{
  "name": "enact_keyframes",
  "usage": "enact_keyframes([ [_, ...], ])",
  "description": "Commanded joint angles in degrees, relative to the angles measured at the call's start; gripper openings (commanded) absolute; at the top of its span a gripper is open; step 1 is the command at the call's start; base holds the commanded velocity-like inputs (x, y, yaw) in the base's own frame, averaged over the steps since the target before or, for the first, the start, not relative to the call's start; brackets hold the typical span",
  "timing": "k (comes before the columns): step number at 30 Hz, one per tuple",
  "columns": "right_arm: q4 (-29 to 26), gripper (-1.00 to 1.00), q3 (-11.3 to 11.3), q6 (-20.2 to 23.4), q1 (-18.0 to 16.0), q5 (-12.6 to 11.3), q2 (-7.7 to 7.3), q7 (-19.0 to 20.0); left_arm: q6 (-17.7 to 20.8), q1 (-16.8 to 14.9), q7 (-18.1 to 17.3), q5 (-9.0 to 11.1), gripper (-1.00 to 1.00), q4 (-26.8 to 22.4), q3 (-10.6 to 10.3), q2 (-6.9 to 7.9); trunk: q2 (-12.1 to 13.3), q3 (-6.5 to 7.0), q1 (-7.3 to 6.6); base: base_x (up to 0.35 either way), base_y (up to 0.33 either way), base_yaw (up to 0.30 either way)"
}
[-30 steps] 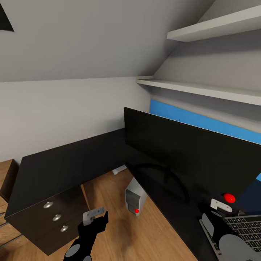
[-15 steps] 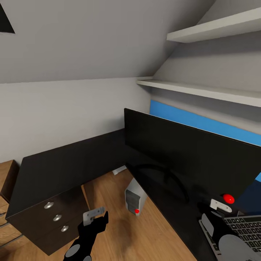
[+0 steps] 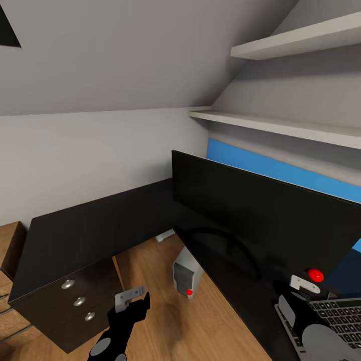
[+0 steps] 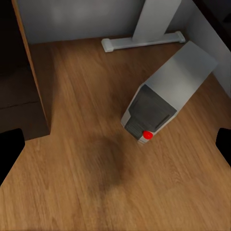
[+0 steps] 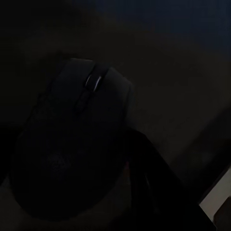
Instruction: In the bedroom, organize the workspace by keeping the computer under the desk, ensuring the monitor is on the desk, placing the keyboard on the desk next to the monitor, placing the mouse on the desk next to the keyboard, moving the folder from the swivel chair onto the desk next to the mouse, stacking the notebook on top of the folder with the pen on top of the notebook, and positioning the swivel chair next to the desk.
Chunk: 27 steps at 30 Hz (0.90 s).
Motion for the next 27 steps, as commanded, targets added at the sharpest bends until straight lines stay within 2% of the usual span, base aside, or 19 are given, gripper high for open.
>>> enact_keyframes([
  [1, -0.05, -1.00, -0.03, 0.00, -0.03, -0.42, 0.03, -0.12, 0.14, -0.01, 0.40, 0.49, 1.00, -0.10, -0.05, 0.00, -0.05, -0.06, 0.01, 0.000, 0.000, 0.000],
  [9, -4.36, -1.00, -0.19, 0.08, 0.05, -0.42, 0.27, 2.78, 0.13, -0.01, 0.40, 0.49, 1.00, -0.10, -0.05, 0.00, -0.05, -0.06, 0.01, 0.000, 0.000, 0.000],
  [13, -4.59, -1.00, -0.14, 0.01, 0.06, -0.42, 0.39, 3.03, 0.13, -0.01, 0.40, 0.49, 1.00, -0.10, -0.06, 0.00, -0.05, -0.06, 0.01, 0.000, 0.000, 0.000],
  [16, -4.62, -1.00, -0.04, 0.00, 0.06, -0.38, 1.23, 3.38, 0.13, -0.01, 0.40, 0.49, 1.00, -0.10, -0.05, -0.01, -0.05, -0.06, 0.01, 0.000, 0.000, 0.000],
  [27, -4.62, -1.00, 0.41, 0.01, 0.06, -0.01, 2.40, 3.58, 0.13, -0.01, 0.40, 0.49, 1.00, -0.10, -0.07, 0.00, -0.05, -0.06, 0.01, 0.000, 0.000, 0.000],
])
